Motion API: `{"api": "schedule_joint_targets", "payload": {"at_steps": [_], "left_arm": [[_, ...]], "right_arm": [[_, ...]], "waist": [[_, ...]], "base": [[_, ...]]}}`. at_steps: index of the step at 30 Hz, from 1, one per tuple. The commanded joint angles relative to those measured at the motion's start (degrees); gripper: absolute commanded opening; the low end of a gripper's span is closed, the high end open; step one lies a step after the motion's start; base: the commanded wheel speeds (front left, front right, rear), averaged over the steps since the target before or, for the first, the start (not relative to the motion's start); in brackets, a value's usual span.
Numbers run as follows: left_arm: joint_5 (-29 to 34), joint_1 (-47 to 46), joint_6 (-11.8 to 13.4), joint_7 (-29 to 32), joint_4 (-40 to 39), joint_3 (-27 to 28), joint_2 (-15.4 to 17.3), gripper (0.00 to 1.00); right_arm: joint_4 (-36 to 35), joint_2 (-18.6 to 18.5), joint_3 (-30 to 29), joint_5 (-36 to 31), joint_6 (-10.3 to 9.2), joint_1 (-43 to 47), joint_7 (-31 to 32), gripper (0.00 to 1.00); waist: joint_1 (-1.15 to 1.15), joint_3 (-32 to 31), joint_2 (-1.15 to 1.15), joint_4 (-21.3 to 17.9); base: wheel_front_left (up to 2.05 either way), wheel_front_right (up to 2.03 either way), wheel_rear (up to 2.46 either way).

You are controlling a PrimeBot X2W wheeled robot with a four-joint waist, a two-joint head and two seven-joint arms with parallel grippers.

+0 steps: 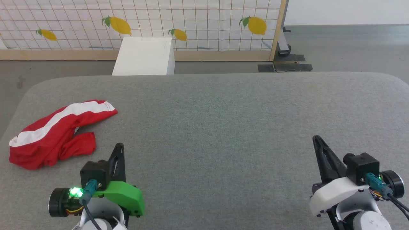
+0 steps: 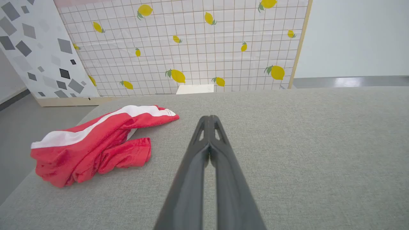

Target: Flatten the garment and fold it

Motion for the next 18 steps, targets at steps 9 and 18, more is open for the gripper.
{"api": "schedule_joint_targets", "payload": {"at_steps": [9,18], "left_arm": [[-0.3,0.0,0.1,-0.2,0.2,-0.3,0.0,1.0],[-1.2,0.0,0.3,-1.3,1.1,-0.7,0.0,1.0]], "right_arm": [[0.3,0.0,-0.1,0.4,0.0,0.0,-0.2,1.0],[1.6,0.0,-0.2,1.3,-0.01,0.0,-1.4,1.0]], "waist": [[0.0,0.0,0.0,0.0],[0.0,0.0,0.0,0.0]], "base": [[0.0,0.0,0.0],[0.0,0.0,0.0]]}}
